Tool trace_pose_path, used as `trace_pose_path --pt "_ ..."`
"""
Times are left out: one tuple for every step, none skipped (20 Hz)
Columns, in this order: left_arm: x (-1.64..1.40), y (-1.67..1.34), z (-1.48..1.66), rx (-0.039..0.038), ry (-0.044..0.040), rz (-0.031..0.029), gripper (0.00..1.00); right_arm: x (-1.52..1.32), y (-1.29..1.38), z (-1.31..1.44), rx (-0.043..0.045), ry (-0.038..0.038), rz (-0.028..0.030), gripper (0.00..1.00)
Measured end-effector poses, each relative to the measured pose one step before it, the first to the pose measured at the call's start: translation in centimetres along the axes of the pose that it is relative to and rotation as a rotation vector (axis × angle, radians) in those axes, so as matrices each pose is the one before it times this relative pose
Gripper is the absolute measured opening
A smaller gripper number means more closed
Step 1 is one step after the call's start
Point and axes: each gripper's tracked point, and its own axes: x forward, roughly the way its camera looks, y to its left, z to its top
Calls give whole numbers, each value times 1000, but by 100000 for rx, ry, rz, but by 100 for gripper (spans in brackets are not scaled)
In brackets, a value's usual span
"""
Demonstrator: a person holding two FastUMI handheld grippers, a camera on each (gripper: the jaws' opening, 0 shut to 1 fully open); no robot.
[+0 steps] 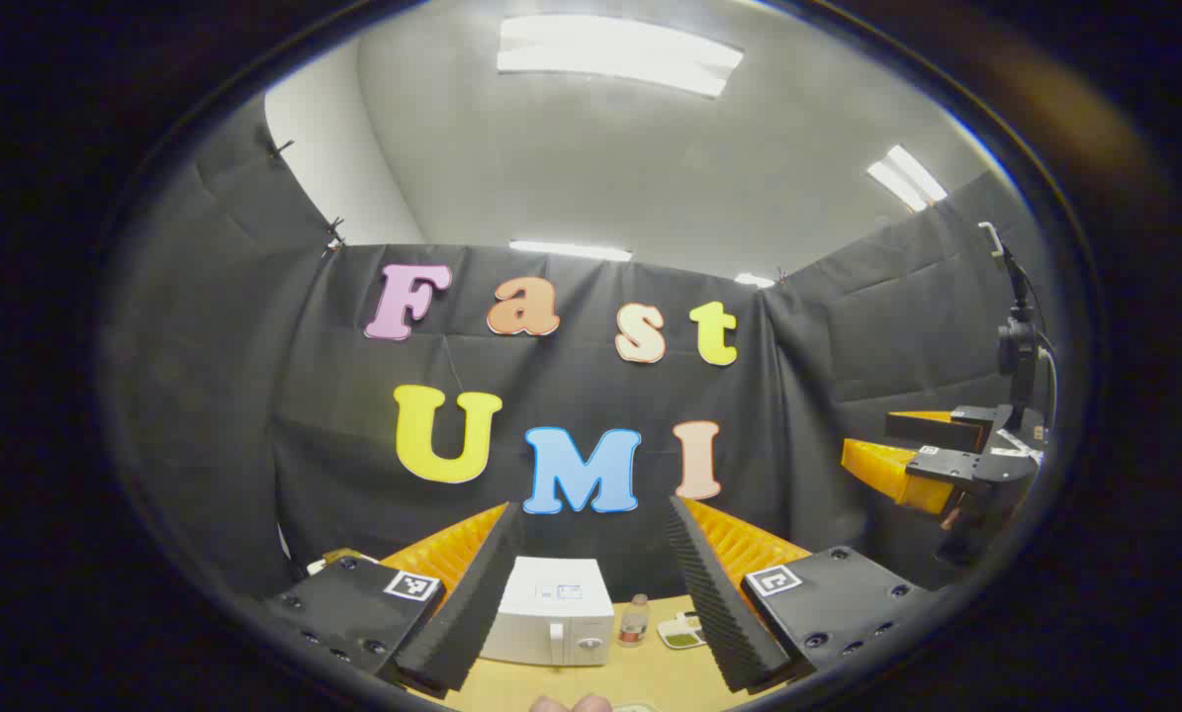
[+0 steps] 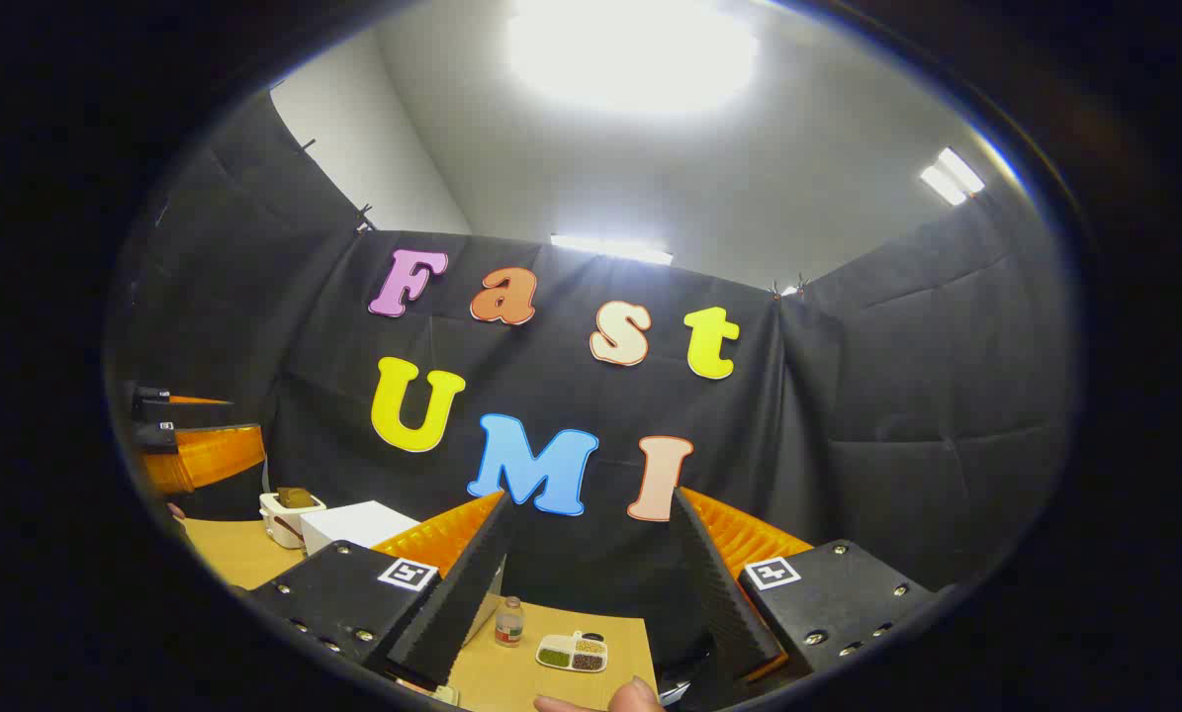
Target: Open the microwave oven with the left hand, put the food in, and close the microwave oven.
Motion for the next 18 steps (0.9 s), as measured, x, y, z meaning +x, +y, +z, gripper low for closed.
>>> trace_pose_path --pt "-10 -44 24 -514 204 90 96 -149 -67 109 618 -112 176 97" --pt "-55 47 -33 102 371 495 97 -158 -59 -81 719 372 368 97" --pt "30 15 119 235 -57 579 97 -46 -34 -230 352 510 377 97" --pt "44 -4 165 -168 -49 366 97 146 -58 -75 -145 373 204 97" --pt "18 -235 -134 -515 -220 213 97 154 -207 10 -281 301 -88 97" --pt "118 -138 155 -569 -183 22 97 113 -110 12 -31 42 125 97" --pt "-84 -73 -37 -145 191 171 96 108 -3 100 284 -196 40 97" --pt "-70 7 -54 333 270 340 94 -79 -59 47 344 -198 256 97" --pt "-76 -8 -195 447 335 317 94 -66 72 -165 135 184 337 97" --pt "33 -35 -18 406 47 393 95 40 36 -185 -142 369 552 97" --pt "29 77 -92 270 111 654 97 -90 6 -243 -325 336 233 97" --pt "42 40 -194 77 331 555 99 112 -96 -135 -396 416 154 96" --pt "15 2 -108 -192 197 438 97 -12 -33 -162 -174 471 202 96" --pt "-63 -30 -29 -233 232 450 96 2 -41 -80 288 344 292 97" --pt "141 3 -266 -252 622 457 97 -125 8 -175 416 383 418 97" --pt "-33 -38 -348 -272 691 354 99 132 -82 -78 309 488 329 97" --pt "21 -12 -387 -41 768 602 97 71 -98 -303 220 583 312 97" --pt "9 116 -250 247 982 670 95 -4 -39 -203 122 668 381 97"
